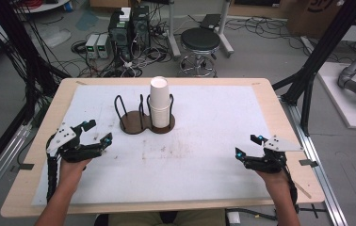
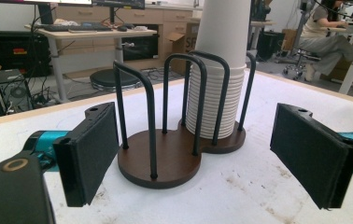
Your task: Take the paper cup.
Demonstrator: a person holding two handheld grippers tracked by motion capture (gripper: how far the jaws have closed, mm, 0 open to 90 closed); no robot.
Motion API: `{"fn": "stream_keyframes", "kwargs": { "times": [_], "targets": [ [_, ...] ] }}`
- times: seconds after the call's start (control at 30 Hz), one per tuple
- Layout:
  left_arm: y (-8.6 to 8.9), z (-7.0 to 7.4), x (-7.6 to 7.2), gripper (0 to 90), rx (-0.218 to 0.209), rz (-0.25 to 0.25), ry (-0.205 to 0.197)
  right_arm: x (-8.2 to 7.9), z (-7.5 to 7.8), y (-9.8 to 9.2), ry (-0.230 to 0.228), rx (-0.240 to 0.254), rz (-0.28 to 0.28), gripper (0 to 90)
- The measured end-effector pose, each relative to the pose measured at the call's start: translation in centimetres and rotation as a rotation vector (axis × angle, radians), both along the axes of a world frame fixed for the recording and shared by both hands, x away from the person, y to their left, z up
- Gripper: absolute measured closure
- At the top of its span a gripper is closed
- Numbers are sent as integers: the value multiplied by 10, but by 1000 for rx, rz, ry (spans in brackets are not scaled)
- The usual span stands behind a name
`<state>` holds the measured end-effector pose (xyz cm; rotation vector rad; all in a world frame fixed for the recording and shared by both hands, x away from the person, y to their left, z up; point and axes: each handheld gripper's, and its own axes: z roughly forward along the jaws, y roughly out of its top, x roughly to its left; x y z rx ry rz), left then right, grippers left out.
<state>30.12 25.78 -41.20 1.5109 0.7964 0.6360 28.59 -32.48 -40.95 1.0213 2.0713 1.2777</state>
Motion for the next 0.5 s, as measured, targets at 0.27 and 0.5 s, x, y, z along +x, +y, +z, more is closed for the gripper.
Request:
{"fn": "stream_keyframes", "kwargs": {
  "times": [0.27, 0.5],
  "targets": [
    [0, -1, 4, 153, -12, 2, 3, 1, -2, 0, 6, 5, 8, 203],
    [-1, 1, 5, 153, -11, -7, -5, -4, -1, -1, 8, -1, 8, 203]
  ]
}}
